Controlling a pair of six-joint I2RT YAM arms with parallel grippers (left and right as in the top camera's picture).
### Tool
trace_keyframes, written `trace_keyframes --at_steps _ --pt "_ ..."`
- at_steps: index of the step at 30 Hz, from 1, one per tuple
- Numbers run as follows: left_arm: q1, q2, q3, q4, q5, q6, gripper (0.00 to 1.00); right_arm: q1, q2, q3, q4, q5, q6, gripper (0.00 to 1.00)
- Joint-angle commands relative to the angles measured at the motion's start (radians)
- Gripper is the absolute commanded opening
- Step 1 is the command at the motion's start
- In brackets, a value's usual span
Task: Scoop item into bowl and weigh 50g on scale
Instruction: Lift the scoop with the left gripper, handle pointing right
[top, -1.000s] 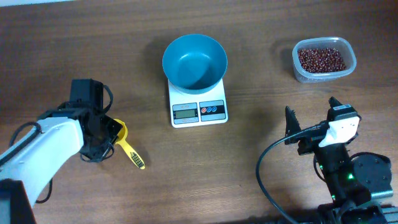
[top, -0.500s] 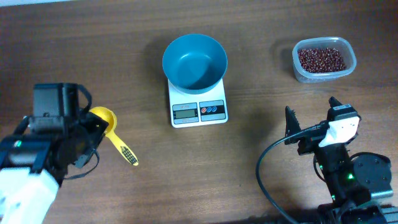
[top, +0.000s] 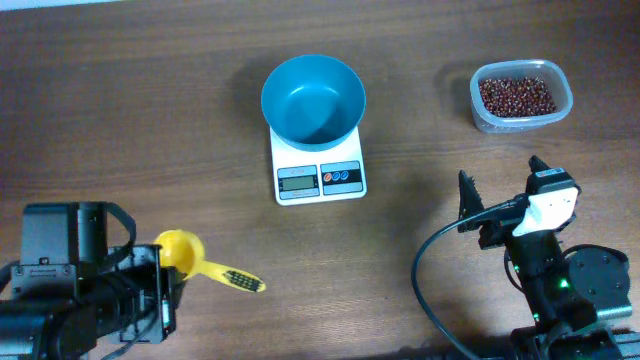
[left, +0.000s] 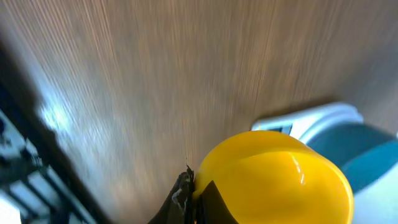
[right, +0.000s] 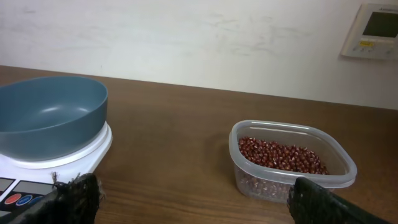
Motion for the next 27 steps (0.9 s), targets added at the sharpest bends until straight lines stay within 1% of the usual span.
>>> trace_keyframes --at_steps 1,2,4,25,26,27 --pt "0.003 -0.004 0.007 -0.003 0.132 -0.038 0.00 -0.006 -0.002 -0.008 -0.003 0.012 -0.003 0.99" --pt "0.003 -0.004 0.007 -0.003 0.133 -0.055 0.00 -0.006 -0.002 -0.008 -0.003 0.012 -0.003 0.99" --pt "0.003 -0.004 0.007 -0.003 0.172 -0.132 0.00 -0.006 -0.002 -0.008 -0.003 0.012 -0.003 0.99" --pt "0.003 -0.004 0.007 0.000 0.169 -0.133 0.00 -0.006 -0.002 -0.008 -0.003 -0.002 -0.002 0.99" --pt "0.003 -0.004 0.007 0.000 0.169 -0.133 0.00 -0.005 -0.002 -0.008 0.002 -0.047 0.055 0.99" --pt "0.003 -0.004 0.007 0.000 0.169 -0.133 0.00 -0.005 -0.002 -0.008 0.004 -0.082 0.149 0.99"
